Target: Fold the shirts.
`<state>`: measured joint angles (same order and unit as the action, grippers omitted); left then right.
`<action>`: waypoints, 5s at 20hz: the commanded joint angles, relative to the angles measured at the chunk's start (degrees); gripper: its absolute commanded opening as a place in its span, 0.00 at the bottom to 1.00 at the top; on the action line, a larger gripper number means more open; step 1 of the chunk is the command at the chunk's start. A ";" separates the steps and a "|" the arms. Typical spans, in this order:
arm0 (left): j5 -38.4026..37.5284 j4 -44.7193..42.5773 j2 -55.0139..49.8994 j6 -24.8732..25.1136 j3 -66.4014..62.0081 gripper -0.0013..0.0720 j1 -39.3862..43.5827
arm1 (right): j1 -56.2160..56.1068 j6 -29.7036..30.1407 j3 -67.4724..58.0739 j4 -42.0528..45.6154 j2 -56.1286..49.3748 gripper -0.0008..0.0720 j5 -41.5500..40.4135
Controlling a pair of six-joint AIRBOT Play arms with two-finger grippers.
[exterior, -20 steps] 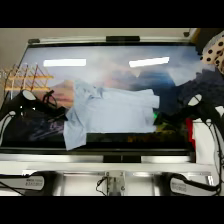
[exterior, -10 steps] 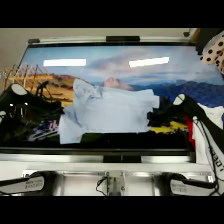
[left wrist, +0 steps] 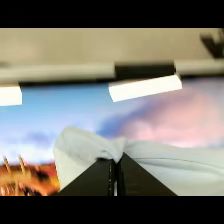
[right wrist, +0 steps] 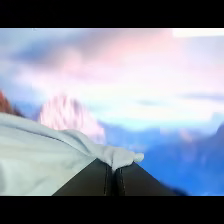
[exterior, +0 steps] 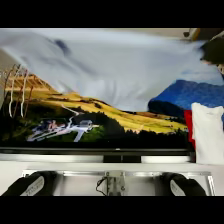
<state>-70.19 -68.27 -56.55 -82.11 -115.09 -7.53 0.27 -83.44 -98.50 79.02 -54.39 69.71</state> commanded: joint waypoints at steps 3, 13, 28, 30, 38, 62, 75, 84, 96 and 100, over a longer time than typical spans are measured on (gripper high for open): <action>9.57 -4.46 15.74 -4.74 -4.72 0.07 -0.20 | 0.02 0.02 -9.70 3.30 15.45 0.10 -7.04; 7.15 -8.90 11.89 -0.04 7.96 0.07 -0.20 | 0.02 -0.96 -7.17 13.68 2.80 0.10 17.79; 19.26 2.84 -32.02 2.99 31.26 0.07 0.42 | 0.02 -22.77 16.35 13.90 -34.42 0.10 -24.37; 21.44 8.87 -35.71 2.99 30.99 0.07 0.44 | 0.02 -24.96 16.35 11.06 -35.10 0.10 -30.69; 4.92 13.51 -41.07 2.84 27.41 0.85 -1.31 | 0.42 -20.83 15.13 -0.28 -36.11 0.70 -18.12; 3.04 13.38 -27.15 8.33 67.89 0.51 -12.59 | 14.38 -6.27 36.74 -0.70 -15.02 0.71 13.16; 1.14 13.31 -22.29 10.97 65.70 0.07 -10.43 | 14.32 -2.84 62.23 -11.56 -15.04 0.71 -2.93; -1.53 13.33 -20.85 10.97 61.07 0.07 -10.43 | 4.83 -5.01 62.84 -15.08 -17.64 0.21 -8.48; 5.77 13.27 -1.09 5.79 -6.34 0.07 -10.43 | 5.03 3.61 0.98 3.87 10.75 0.10 -11.98; 14.36 13.22 11.98 2.25 -7.23 0.07 -10.43 | 5.03 3.39 -12.52 5.33 16.06 0.10 -8.90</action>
<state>-62.08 -54.76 -52.77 -76.77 -117.86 -17.93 5.39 -80.23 -100.20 81.25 -42.81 59.96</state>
